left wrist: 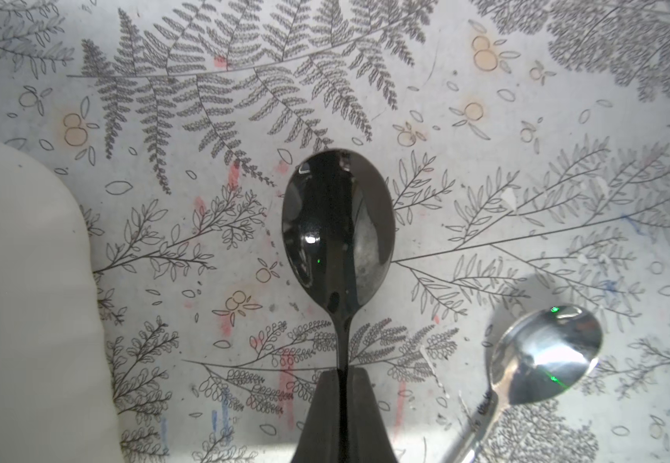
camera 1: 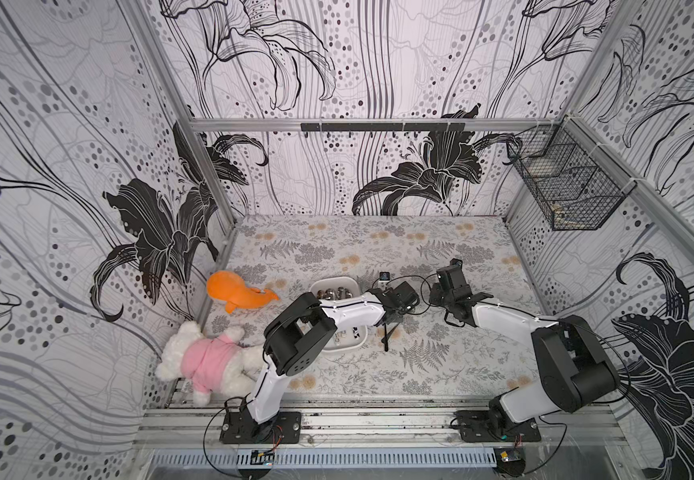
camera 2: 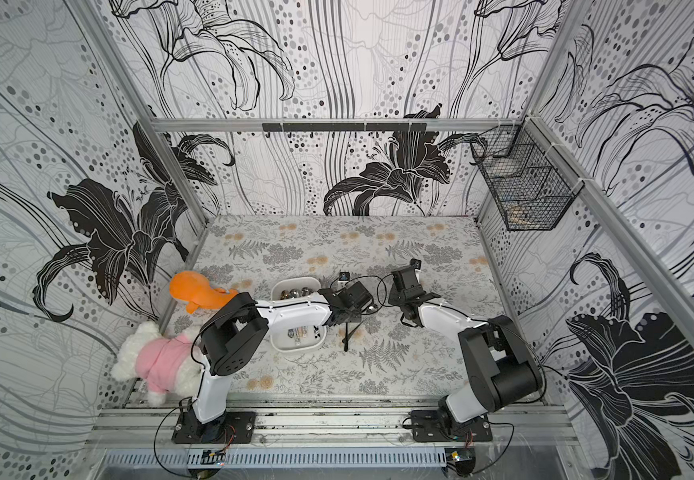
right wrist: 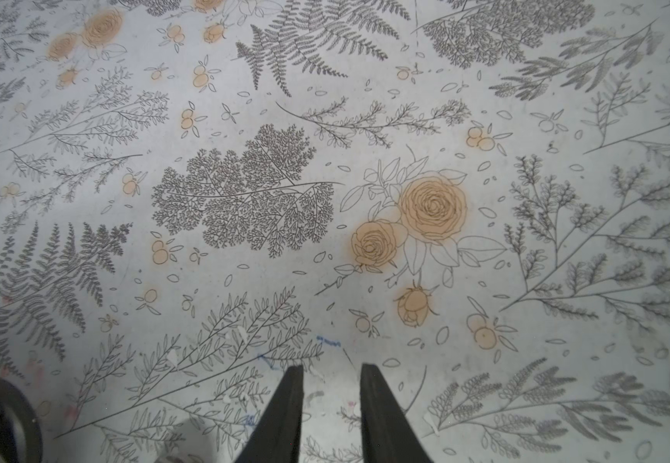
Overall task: Put the spoon into the storage box
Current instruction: Pick up the spoon from the center of the board, then place the spoon in the storage box.
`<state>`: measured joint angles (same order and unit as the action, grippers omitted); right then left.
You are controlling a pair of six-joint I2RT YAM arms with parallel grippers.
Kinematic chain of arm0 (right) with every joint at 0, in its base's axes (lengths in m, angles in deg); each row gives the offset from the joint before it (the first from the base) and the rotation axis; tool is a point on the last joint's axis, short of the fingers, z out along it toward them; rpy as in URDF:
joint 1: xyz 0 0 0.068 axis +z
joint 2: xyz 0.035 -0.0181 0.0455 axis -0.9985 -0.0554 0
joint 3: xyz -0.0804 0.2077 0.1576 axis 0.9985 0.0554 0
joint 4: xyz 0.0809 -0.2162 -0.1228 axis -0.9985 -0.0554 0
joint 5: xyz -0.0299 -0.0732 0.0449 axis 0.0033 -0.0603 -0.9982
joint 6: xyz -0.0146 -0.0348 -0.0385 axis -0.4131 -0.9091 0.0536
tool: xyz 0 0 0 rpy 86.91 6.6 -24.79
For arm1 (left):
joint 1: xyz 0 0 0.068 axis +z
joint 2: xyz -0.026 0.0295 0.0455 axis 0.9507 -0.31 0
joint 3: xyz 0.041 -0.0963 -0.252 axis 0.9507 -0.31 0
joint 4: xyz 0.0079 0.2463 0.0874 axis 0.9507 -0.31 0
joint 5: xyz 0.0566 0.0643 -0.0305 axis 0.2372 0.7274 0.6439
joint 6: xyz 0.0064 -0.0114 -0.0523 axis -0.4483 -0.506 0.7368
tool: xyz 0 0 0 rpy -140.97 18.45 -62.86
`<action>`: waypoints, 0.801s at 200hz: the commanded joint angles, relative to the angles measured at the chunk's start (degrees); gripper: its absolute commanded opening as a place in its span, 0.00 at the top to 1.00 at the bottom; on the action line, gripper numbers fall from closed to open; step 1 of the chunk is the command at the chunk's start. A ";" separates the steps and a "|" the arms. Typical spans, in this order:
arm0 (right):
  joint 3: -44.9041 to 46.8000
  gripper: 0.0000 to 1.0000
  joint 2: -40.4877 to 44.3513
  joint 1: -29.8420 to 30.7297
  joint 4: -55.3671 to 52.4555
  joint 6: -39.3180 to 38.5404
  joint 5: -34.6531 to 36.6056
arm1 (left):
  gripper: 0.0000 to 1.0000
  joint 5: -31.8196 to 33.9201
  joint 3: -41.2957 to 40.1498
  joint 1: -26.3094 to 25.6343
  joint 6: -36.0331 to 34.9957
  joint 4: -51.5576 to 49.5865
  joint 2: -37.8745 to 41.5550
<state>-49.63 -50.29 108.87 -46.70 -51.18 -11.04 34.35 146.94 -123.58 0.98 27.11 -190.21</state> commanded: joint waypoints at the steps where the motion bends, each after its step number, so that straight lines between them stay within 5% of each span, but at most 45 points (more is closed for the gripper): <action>1: -0.23 0.71 0.36 0.11 -0.19 0.67 0.22 | 1.00 0.01 -0.99 0.09 -0.77 1.52 2.83; 98: -0.30 0.71 0.28 0.11 -0.28 0.56 0.16 | 1.00 4.00 -0.67 0.69 -1.17 -3.99 12.62; 160: -0.43 0.71 0.02 0.11 -0.28 0.67 -0.72 | 1.00 5.65 -12.24 7.61 -1.02 -5.72 25.91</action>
<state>-49.63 -50.29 108.87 -46.72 -51.18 -11.28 38.00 139.57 -119.23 0.70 22.85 -167.76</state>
